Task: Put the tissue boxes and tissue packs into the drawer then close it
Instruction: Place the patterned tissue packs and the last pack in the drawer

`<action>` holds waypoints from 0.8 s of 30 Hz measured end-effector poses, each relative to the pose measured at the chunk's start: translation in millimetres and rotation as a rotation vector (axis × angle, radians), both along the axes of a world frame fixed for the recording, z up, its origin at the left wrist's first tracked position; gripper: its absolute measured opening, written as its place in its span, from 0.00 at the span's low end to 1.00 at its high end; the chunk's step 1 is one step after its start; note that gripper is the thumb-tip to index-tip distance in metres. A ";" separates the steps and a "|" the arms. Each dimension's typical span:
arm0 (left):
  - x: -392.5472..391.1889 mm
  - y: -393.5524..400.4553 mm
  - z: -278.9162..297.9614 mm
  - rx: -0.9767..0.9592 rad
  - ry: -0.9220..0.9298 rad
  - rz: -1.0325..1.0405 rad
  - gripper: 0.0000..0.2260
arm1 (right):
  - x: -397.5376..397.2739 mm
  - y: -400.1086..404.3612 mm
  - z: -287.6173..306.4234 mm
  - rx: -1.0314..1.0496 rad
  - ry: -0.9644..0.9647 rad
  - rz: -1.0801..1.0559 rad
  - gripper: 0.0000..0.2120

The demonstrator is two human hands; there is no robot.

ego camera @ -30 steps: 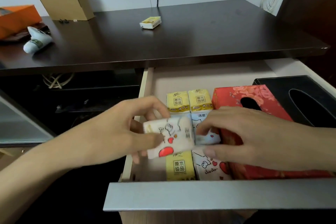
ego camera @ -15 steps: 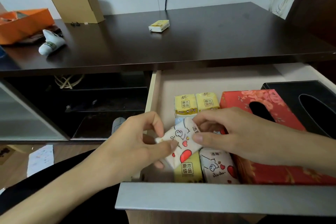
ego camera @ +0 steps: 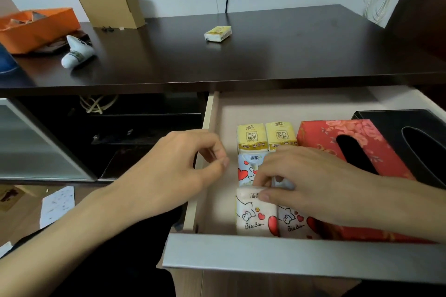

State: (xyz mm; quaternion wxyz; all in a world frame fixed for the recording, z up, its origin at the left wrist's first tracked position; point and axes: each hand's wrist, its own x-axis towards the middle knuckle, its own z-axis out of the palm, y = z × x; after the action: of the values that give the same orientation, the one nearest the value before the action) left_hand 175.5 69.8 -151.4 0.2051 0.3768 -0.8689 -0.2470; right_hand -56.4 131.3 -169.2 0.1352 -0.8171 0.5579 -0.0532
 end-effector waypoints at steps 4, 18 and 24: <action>-7.4 -8.8 -2.2 -0.027 -0.003 -0.015 0.07 | 3.2 -2.3 -6.5 -0.051 0.074 0.001 0.17; -41.2 -88.1 29.8 -0.181 0.023 0.096 0.06 | -21.9 -52.1 26.9 -0.269 -0.058 -0.123 0.16; -96.2 -214.8 50.2 -0.234 0.003 0.260 0.12 | -62.7 -159.3 46.7 -0.384 -0.143 -0.313 0.13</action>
State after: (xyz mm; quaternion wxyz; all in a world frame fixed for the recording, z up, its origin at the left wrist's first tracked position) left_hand 79.3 -144.9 -101.2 0.2789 0.4592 -0.8354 -0.1160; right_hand -119.1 -28.0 -122.5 0.0066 -0.7257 0.6463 -0.2359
